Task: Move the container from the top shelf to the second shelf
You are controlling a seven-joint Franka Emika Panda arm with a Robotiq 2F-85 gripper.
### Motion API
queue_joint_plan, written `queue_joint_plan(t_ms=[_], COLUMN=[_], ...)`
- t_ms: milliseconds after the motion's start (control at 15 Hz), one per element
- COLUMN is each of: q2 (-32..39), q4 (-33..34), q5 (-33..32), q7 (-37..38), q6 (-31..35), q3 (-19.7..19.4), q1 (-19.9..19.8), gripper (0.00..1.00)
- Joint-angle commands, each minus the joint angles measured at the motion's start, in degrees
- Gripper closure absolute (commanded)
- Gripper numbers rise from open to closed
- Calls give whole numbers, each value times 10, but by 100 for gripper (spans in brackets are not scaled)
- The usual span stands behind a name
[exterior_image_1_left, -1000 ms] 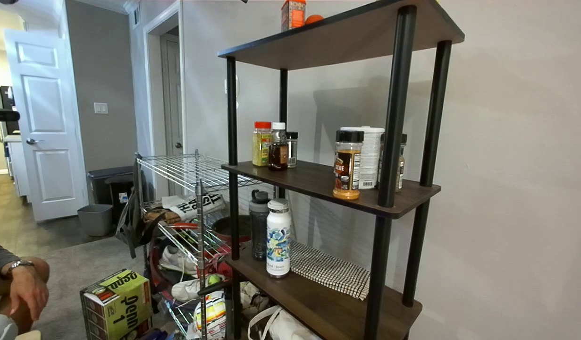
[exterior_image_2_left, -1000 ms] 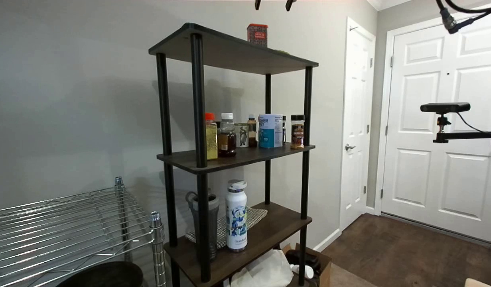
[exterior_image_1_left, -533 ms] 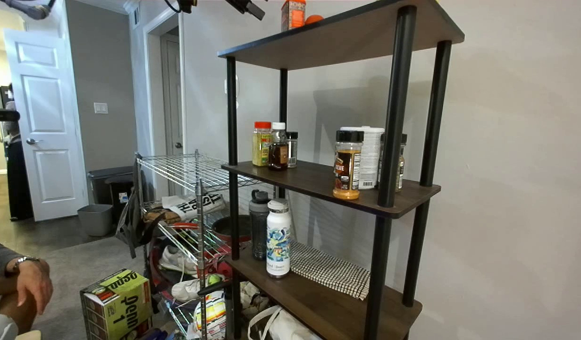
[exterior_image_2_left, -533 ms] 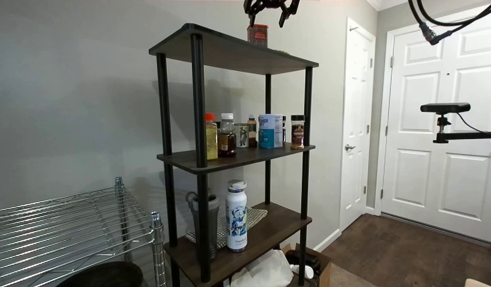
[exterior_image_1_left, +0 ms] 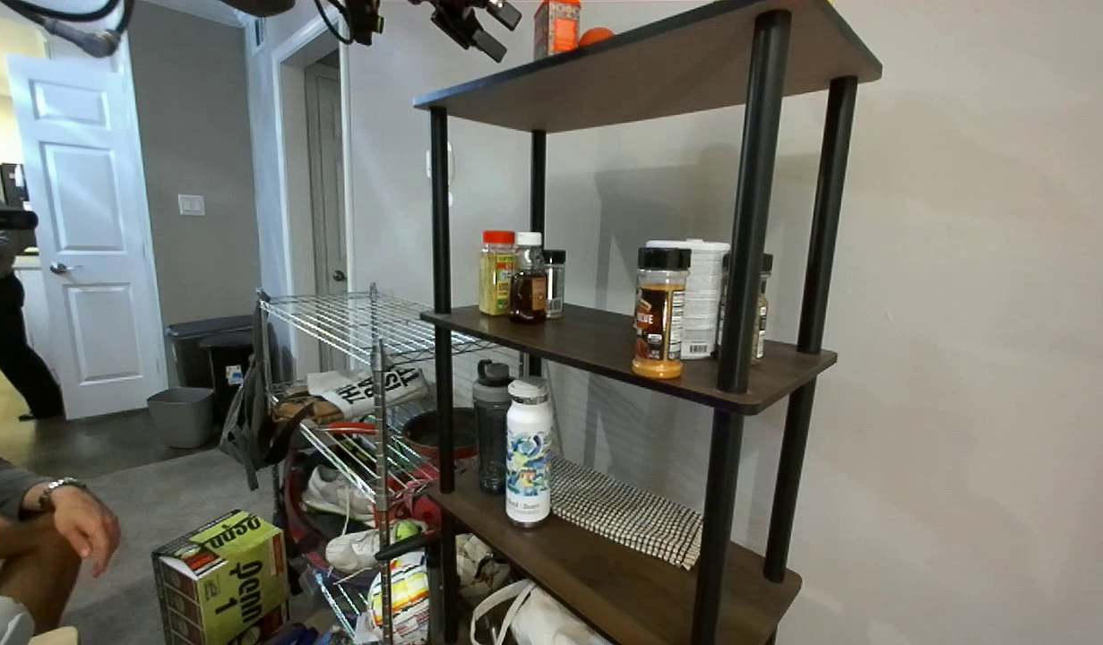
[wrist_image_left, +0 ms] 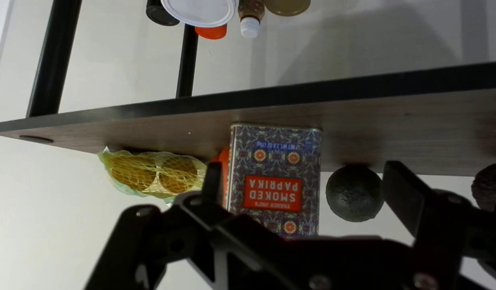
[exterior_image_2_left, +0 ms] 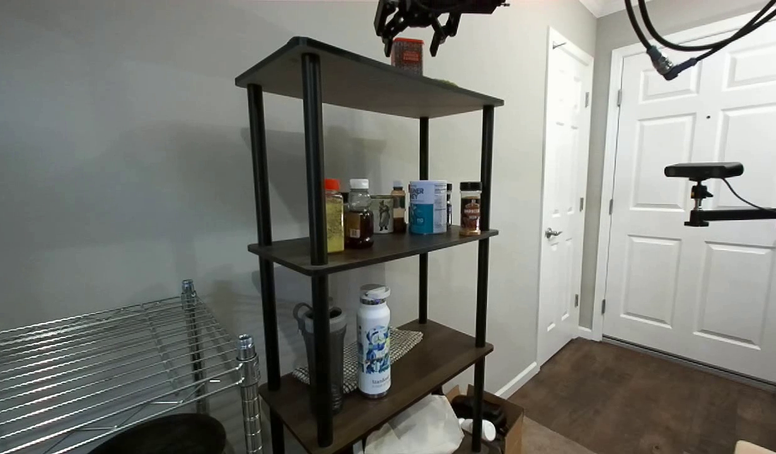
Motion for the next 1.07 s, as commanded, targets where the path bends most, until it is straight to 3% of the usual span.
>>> queue_joint_plan(t_ms=[0,1000], q2=[14,83], q4=[11,97], q5=[-9,-20], q7=[11,2], q6=[5,26], q3=[-9,-45], q1=[5,11], gripper=[0,0])
